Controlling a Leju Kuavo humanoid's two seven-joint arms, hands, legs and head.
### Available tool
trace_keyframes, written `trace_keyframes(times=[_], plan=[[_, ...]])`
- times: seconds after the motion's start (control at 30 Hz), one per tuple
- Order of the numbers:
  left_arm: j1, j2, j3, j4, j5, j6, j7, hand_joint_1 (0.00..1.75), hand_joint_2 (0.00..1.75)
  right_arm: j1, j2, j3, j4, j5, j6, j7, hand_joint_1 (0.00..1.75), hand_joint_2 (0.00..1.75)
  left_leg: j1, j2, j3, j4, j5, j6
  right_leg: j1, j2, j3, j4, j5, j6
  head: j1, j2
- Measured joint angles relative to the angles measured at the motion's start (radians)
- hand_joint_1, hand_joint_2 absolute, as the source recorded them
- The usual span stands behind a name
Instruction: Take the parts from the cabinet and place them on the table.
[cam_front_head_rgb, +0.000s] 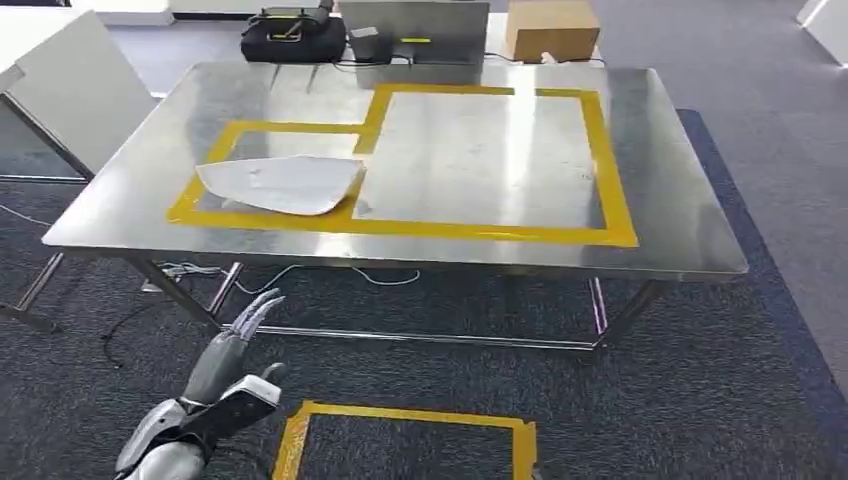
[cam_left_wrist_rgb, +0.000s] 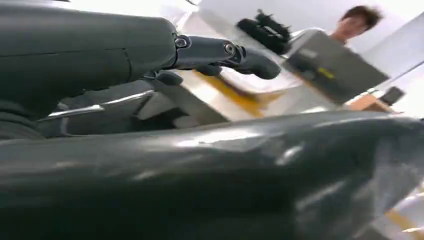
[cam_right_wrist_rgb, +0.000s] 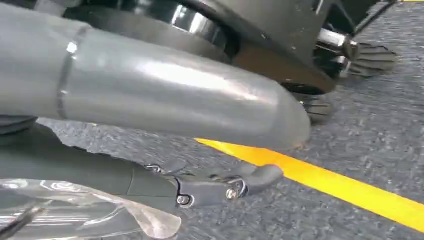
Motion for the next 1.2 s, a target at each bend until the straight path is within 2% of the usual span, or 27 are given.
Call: trace_keyframes(times=[0.07,0.1,0.13,0.17,0.23,0.27,0.3,0.37,0.43,0.47,0.53,0.57,0.6,0.63,0.67,0.73,0.8,0.83,0.87,0.93,0.97,1.0,1.07,1.1,1.13,1.17,1.2], plan=[[0.001,0.007,0.007,0.024,-0.015,-0.008,0.021,0.0,0.0,0.0,0.0,-0.003,0.0,0.0,0.001,0.001,0.0,0.0,0.001,0.0,-0.03,0.146,-0.093,-0.007,0.002,-0.004,-0.015,0.002,0.021,-0.001,0.0,0.0],[0.001,0.012,0.012,0.043,-0.048,-0.019,0.07,0.0,0.0,0.0,0.0,-0.007,0.0,0.0,0.003,0.005,0.0,0.0,0.002,0.0,-0.032,0.203,-0.099,-0.009,0.003,-0.006,-0.031,0.005,0.033,-0.001,0.001,0.0],[0.002,0.012,0.017,0.071,-0.086,-0.027,0.121,0.0,0.0,0.0,0.0,-0.008,0.0,0.002,0.007,0.011,0.0,0.0,0.003,0.0,-0.019,0.211,-0.075,-0.009,0.003,-0.007,-0.047,0.009,0.043,-0.001,0.001,0.0],[0.0,0.015,0.027,0.12,-0.124,-0.032,0.168,0.0,0.0,0.0,0.0,-0.008,0.001,0.005,0.012,0.015,0.0,0.0,0.004,0.0,0.016,0.178,-0.035,-0.009,0.004,-0.007,-0.064,0.014,0.052,0.0,0.001,0.0],[-0.013,0.018,0.044,0.228,-0.177,-0.031,0.215,0.0,0.0,0.0,0.0,-0.009,0.001,0.01,0.02,0.023,0.0,0.0,0.004,0.0,0.126,0.018,0.016,0.0,0.004,-0.003,-0.091,0.025,0.064,0.003,0.0,0.0],[-0.03,0.016,0.055,0.314,-0.192,-0.023,0.216,0.0,0.0,0.0,0.0,-0.009,0.001,0.013,0.023,0.024,0.0,0.0,0.003,-0.001,0.185,-0.074,-0.002,0.007,0.005,-0.003,-0.099,0.03,0.069,0.008,0.0,0.0],[-0.048,0.012,0.062,0.388,-0.202,-0.006,0.216,0.0,0.0,0.0,0.0,-0.009,0.001,0.017,0.025,0.023,0.0,0.0,0.0,-0.002,0.211,-0.126,-0.015,0.012,0.009,-0.003,-0.106,0.036,0.075,0.013,0.002,0.0],[-0.073,-0.01,0.086,0.578,-0.207,0.047,0.218,0.0,0.0,-0.003,0.0,-0.009,0.001,0.021,0.028,0.023,0.0,0.0,-0.006,-0.001,0.197,-0.122,-0.01,0.02,0.005,-0.004,-0.111,0.033,0.093,0.027,-0.001,0.0],[-0.074,-0.033,0.111,0.705,-0.182,0.067,0.217,0.0,0.0,0.001,0.0,-0.009,0.002,0.021,0.028,0.023,0.0,0.0,0.001,0.004,0.186,-0.132,0.011,0.039,0.004,-0.001,-0.115,0.036,0.096,0.04,0.0,0.0],[-0.08,-0.04,0.124,0.756,-0.177,0.074,0.227,0.0,0.0,0.002,0.0,-0.009,0.002,0.02,0.028,0.023,0.0,0.0,0.0,0.008,0.177,-0.132,0.021,0.046,0.001,0.002,-0.125,0.054,0.057,0.045,0.0,0.0],[-0.079,-0.062,0.148,0.859,-0.172,0.075,0.266,0.0,0.0,0.003,0.0,-0.009,0.002,0.016,0.031,0.027,0.0,0.0,-0.002,0.008,0.146,-0.132,0.043,0.058,0.0,0.003,-0.169,0.182,-0.076,0.05,0.005,0.0],[-0.075,-0.068,0.153,0.894,-0.172,0.077,0.272,0.0,0.0,0.002,0.0,-0.009,0.002,0.016,0.032,0.027,0.0,0.0,-0.004,0.008,0.128,-0.131,0.055,0.059,0.0,0.003,-0.187,0.261,-0.123,0.054,0.004,0.0],[-0.072,-0.076,0.156,0.923,-0.172,0.077,0.275,0.0,0.0,0.002,0.0,-0.009,0.002,0.016,0.032,0.027,0.0,0.0,-0.005,0.009,0.111,-0.129,0.068,0.058,0.0,0.003,-0.196,0.32,-0.138,0.056,0.005,0.0],[-0.071,-0.082,0.16,0.948,-0.172,0.077,0.277,0.0,0.0,0.002,0.0,-0.009,0.002,0.016,0.032,0.028,0.0,0.0,-0.005,0.009,0.092,-0.127,0.079,0.057,0.0,0.003,-0.188,0.347,-0.12,0.056,0.004,0.0],[-0.072,-0.087,0.165,0.966,-0.172,0.077,0.277,0.0,0.0,0.003,0.0,-0.009,0.002,0.016,0.032,0.028,0.0,0.0,-0.005,0.009,0.076,-0.124,0.09,0.056,0.0,0.003,-0.162,0.333,-0.08,0.056,0.005,0.0],[-0.074,-0.095,0.174,1.0,-0.172,0.077,0.282,0.0,0.0,0.001,0.0,-0.009,0.002,0.016,0.032,0.029,0.0,0.0,-0.005,0.008,0.047,-0.115,0.107,0.051,0.0,0.003,-0.056,0.201,-0.007,0.051,0.005,0.0],[-0.077,-0.101,0.176,1.018,-0.172,0.077,0.283,0.0,0.0,-0.005,0.0,-0.009,0.002,0.016,0.032,0.029,0.0,0.0,-0.011,0.007,0.032,-0.099,0.12,0.041,0.004,0.003,0.087,0.001,-0.041,0.042,0.005,0.0],[-0.078,-0.101,0.178,1.027,-0.172,0.077,0.284,0.0,0.0,-0.007,0.0,-0.009,0.002,0.016,0.032,0.028,0.0,0.0,-0.011,0.008,0.027,-0.098,0.131,0.036,0.003,0.003,0.094,-0.028,-0.058,0.037,0.002,0.0],[-0.082,-0.101,0.179,1.034,-0.172,0.076,0.285,0.0,0.0,-0.006,0.0,-0.009,0.002,0.016,0.032,0.028,0.0,0.0,-0.009,0.008,0.026,-0.101,0.138,0.031,0.007,0.003,0.077,-0.023,-0.056,0.033,0.004,0.0],[-0.083,-0.103,0.19,1.048,-0.133,0.031,0.292,0.0,0.0,-0.003,0.001,-0.01,0.002,0.002,0.047,0.028,0.0,0.0,-0.006,0.007,0.024,-0.106,0.152,0.016,0.005,0.0,0.069,-0.024,-0.04,0.012,0.005,0.0],[-0.081,-0.104,0.207,1.056,-0.098,-0.001,0.298,0.0,0.0,-0.003,0.0,-0.013,0.002,-0.005,0.057,0.027,0.0,0.0,-0.003,0.004,0.017,-0.094,0.126,0.009,0.002,-0.004,0.061,-0.025,-0.031,0.007,0.003,0.0],[-0.075,-0.109,0.229,1.064,-0.062,-0.025,0.314,0.0,0.0,-0.003,0.0,-0.017,0.002,-0.009,0.061,0.028,0.0,0.0,-0.001,0.003,0.005,-0.053,0.067,0.004,0.001,-0.005,0.052,-0.025,-0.023,-0.004,-0.002,0.0],[-0.064,-0.122,0.271,1.084,-0.017,-0.067,0.355,0.0,0.0,-0.003,0.004,-0.018,0.002,-0.011,0.072,0.032,0.0,0.0,0.003,0.003,-0.029,0.095,-0.046,-0.005,0.002,-0.004,0.035,-0.024,-0.006,-0.007,-0.003,0.0],[-0.057,-0.127,0.289,1.095,-0.004,-0.079,0.371,0.0,0.0,-0.002,0.007,-0.019,0.002,-0.012,0.073,0.035,0.0,0.0,0.004,0.003,-0.041,0.162,-0.068,-0.008,0.003,-0.004,0.026,-0.022,0.0,-0.006,-0.002,0.0],[-0.046,-0.134,0.306,1.101,0.002,-0.079,0.38,0.0,0.0,0.0,0.008,-0.022,0.002,-0.016,0.076,0.037,0.0,0.0,0.006,0.003,-0.04,0.197,-0.063,-0.01,0.003,-0.005,0.016,-0.019,0.005,-0.004,-0.002,0.0],[-0.033,-0.139,0.319,1.104,0.0,-0.076,0.383,0.0,0.0,0.002,0.01,-0.024,0.002,-0.018,0.084,0.038,0.0,0.0,0.007,0.003,-0.019,0.188,-0.038,-0.011,0.002,-0.006,0.006,-0.014,0.009,-0.001,-0.003,0.0],[-0.025,-0.143,0.325,1.109,-0.005,-0.076,0.383,0.0,0.0,0.003,0.011,-0.026,0.002,-0.018,0.094,0.041,0.0,0.0,0.009,0.004,0.024,0.131,-0.004,-0.011,0.001,-0.019,0.005,-0.007,0.01,-0.001,-0.002,0.0]])
